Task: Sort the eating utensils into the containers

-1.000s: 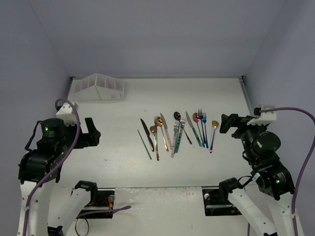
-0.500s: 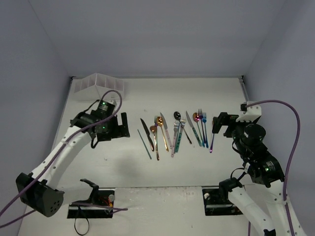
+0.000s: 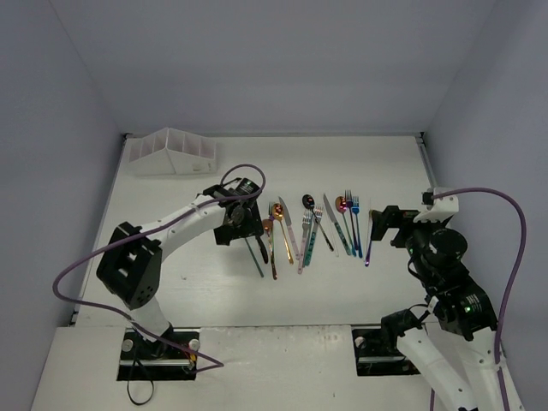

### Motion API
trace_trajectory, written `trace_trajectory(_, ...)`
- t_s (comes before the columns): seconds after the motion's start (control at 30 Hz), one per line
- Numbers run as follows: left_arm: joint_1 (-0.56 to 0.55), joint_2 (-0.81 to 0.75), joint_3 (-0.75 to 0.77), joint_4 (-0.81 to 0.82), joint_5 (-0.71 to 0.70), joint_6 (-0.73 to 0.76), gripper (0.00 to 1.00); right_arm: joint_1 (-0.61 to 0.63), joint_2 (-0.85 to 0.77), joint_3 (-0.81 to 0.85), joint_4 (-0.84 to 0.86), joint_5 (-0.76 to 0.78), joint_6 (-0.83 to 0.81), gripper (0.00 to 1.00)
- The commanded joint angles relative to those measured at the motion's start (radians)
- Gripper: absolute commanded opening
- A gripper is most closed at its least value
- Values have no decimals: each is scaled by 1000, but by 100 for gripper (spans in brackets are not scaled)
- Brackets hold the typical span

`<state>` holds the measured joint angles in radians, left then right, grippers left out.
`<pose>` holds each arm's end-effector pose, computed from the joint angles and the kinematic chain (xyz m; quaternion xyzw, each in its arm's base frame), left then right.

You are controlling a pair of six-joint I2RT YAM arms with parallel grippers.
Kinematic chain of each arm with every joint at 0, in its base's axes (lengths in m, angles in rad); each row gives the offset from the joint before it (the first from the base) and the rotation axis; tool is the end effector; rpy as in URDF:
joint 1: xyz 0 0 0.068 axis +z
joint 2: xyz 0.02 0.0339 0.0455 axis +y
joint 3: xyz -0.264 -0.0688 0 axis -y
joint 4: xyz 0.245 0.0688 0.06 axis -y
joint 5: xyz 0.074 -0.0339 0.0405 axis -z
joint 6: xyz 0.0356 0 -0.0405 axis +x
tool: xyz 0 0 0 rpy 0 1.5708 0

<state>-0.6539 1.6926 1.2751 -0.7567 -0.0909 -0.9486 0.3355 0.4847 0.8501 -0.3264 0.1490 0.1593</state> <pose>0.2739 -0.2059 0.2301 -0.1526 0.9675 -0.1104 0.1689 0.0989 0.0289 0.3843 -0.0074 0.6933 0.1260 0.7095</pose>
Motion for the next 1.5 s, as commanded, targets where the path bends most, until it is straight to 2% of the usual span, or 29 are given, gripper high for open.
trace_trajectory(0.0, -11, 18, 22, 63, -68, -100, 75, 7, -15, -7, 63, 8, 11, 100)
trace_trajectory(0.17, -22, 67, 11, 69, -109, -146, 68, 7, -30, -8, 61, 12, 11, 100)
trace_trajectory(0.6, -49, 155, 7, 71, -177, -214, 43, 5, -67, -14, 62, 15, 11, 100)
trace_trajectory(0.97, -50, 213, -5, 69, -173, -199, 3, 5, -90, -17, 62, 3, 8, 100)
trace_trajectory(1.07, -49, 177, -18, 65, -187, -175, 0, 7, -90, -17, 62, -1, 6, 100)
trace_trajectory(1.2, -36, 65, -28, 54, -263, -115, 0, 7, -91, -15, 63, -10, 4, 100)
trace_trajectory(1.37, 14, -166, 29, 59, -420, 159, 0, 5, -69, 23, 59, -83, -6, 100)
trace_trajectory(1.47, 91, -275, 63, 103, -462, 324, 0, 7, -36, 39, 61, -127, -3, 100)
